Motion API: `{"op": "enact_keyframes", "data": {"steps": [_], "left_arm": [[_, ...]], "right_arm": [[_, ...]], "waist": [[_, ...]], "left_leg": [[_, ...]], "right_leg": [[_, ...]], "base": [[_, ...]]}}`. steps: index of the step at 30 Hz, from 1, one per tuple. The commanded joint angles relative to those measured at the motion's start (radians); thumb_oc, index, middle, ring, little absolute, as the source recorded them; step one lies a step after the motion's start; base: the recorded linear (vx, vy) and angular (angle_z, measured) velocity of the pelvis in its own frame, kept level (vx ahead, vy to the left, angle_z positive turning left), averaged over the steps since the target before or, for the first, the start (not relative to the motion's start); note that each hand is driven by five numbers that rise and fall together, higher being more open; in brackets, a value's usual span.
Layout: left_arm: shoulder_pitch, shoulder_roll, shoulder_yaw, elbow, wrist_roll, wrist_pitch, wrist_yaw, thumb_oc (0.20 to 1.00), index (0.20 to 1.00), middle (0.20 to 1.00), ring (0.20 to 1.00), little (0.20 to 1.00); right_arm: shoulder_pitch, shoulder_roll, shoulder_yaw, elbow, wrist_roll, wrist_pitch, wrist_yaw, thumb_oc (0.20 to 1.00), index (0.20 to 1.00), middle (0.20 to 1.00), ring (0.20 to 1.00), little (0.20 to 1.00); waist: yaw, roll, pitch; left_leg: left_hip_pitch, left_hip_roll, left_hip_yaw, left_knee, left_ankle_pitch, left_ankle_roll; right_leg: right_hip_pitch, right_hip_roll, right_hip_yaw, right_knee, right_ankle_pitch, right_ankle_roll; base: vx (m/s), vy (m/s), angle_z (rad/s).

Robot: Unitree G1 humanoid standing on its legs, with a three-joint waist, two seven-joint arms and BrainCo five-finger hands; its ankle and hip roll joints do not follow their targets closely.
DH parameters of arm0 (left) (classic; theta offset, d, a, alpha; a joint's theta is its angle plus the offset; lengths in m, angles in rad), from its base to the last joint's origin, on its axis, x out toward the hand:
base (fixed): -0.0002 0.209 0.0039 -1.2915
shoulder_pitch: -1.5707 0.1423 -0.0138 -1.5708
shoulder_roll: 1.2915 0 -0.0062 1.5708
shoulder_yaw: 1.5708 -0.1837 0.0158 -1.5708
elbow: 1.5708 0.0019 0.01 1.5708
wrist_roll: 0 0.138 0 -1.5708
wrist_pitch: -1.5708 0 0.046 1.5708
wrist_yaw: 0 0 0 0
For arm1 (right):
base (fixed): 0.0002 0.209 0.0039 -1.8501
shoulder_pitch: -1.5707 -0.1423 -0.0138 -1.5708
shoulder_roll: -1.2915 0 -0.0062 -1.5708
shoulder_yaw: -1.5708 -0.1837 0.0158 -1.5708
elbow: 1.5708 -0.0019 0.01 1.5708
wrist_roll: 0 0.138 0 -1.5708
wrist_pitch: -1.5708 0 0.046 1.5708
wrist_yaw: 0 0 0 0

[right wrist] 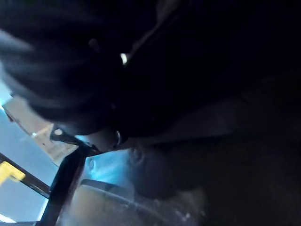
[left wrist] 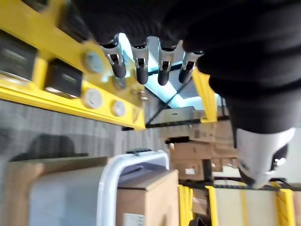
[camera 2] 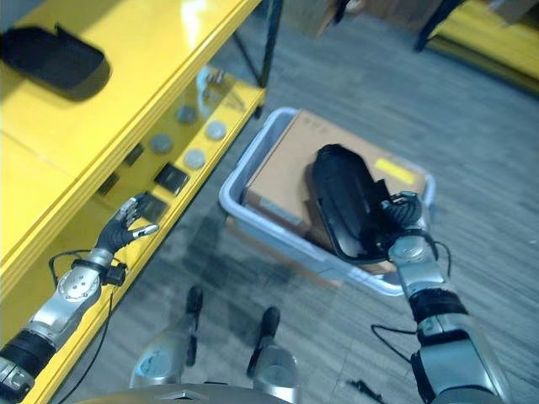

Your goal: Move parts from the plastic box to the shelf.

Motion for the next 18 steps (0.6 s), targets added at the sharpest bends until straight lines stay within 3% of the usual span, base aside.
{"op": "enact_keyframes", "data": {"steps": [1, 7, 12, 18], "left_arm": [[-0.064, -0.096, -0.035, 0.042, -0.073, 0.057, -0.053, 1.000, 1.000, 1.000, 1.000, 1.000], [-0.152, -0.252, -0.092, -0.015, -0.273, 0.232, -0.046, 1.000, 1.000, 1.000, 1.000, 1.000], [-0.203, -0.319, -0.123, -0.011, -0.350, 0.287, -0.051, 1.000, 1.000, 1.000, 1.000, 1.000], [-0.257, -0.352, -0.144, -0.057, -0.389, 0.305, -0.095, 1.000, 1.000, 1.000, 1.000, 1.000]], "right_arm": [[-0.020, -0.018, -0.003, -0.145, -0.150, -0.089, -0.169, 0.200, 0.200, 0.200, 0.200, 0.200], [-0.055, 0.021, 0.016, -0.358, -0.246, -0.113, -0.198, 0.200, 0.200, 0.200, 0.200, 0.200], [-0.131, 0.041, 0.057, -0.422, -0.287, -0.135, -0.186, 0.200, 0.200, 0.200, 0.200, 0.200], [-0.216, 0.053, 0.122, -0.474, -0.340, -0.124, -0.134, 0.200, 0.200, 0.200, 0.200, 0.200]], "waist": [[-0.006, 0.006, -0.085], [-0.047, -0.007, -0.145], [-0.065, -0.008, -0.155], [-0.068, 0.003, -0.151]], "left_leg": [[0.085, 0.045, 0.082, -0.002, -0.080, -0.022], [0.145, 0.058, 0.101, 0.002, -0.097, -0.013], [0.180, 0.065, 0.111, 0.011, -0.115, -0.010], [0.200, 0.075, 0.114, 0.028, -0.130, -0.012]], "right_leg": [[0.022, -0.026, -0.008, 0.000, -0.018, 0.028], [0.076, -0.006, 0.016, 0.009, -0.049, 0.012], [0.104, 0.002, 0.028, 0.021, -0.075, 0.002], [0.120, 0.000, 0.027, 0.041, -0.098, -0.004]], "base": [[0.05, -0.084, -0.31], [0.00, -0.045, -0.10], [0.03, -0.003, -0.14], [0.00, 0.000, 0.00]]}}
